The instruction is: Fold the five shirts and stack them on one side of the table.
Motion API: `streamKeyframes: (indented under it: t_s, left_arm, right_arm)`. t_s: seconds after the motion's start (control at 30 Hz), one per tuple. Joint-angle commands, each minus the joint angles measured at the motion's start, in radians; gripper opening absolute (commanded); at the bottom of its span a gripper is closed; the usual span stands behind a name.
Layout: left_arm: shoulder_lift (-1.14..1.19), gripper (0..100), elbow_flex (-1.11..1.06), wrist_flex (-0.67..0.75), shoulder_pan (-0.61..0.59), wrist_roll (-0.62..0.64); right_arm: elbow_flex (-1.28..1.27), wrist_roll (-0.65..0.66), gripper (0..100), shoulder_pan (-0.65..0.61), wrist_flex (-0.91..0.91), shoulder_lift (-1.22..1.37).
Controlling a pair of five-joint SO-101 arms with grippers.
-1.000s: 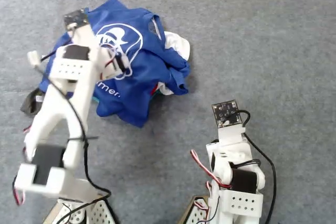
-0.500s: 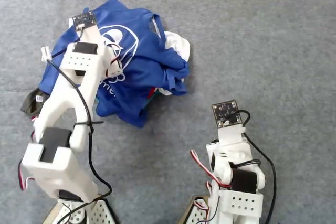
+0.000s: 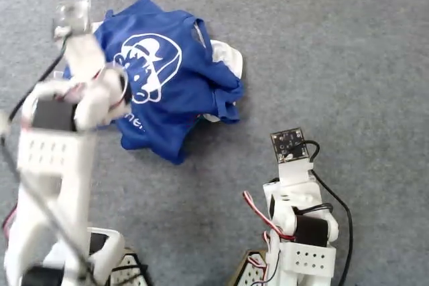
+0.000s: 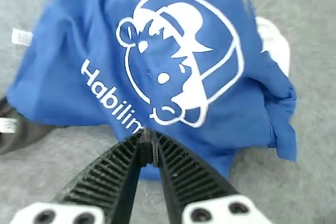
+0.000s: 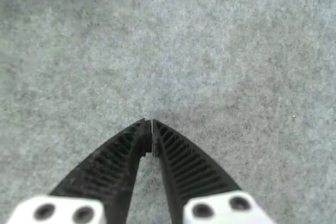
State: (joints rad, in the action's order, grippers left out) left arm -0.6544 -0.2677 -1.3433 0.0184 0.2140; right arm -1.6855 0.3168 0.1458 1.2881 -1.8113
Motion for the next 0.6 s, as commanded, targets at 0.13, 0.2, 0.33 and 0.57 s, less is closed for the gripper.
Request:
streamKeyframes:
  t_s: [0.13,0.2,0.33,0.57]
  left_arm:
    - [-0.319,3,-0.157,-0.006,-0.254,-0.048]
    - [-0.321,3,-0.206,0.008,-0.354,-0.086]
    - [-0.261,3,-0.42,0.126,-0.51,-0.13]
    - [-0.074,3,-0.889,0.717,-0.527,-0.124]
  right_arm:
    - [0.002,0.005,2.2,0.012,0.003,-0.054]
    - [0.002,0.005,2.4,0.012,0.003,-0.054]
    - [0.002,0.0,2.2,0.008,0.003,-0.054]
    - [0.008,0.006,2.5,0.021,-0.077,-0.056]
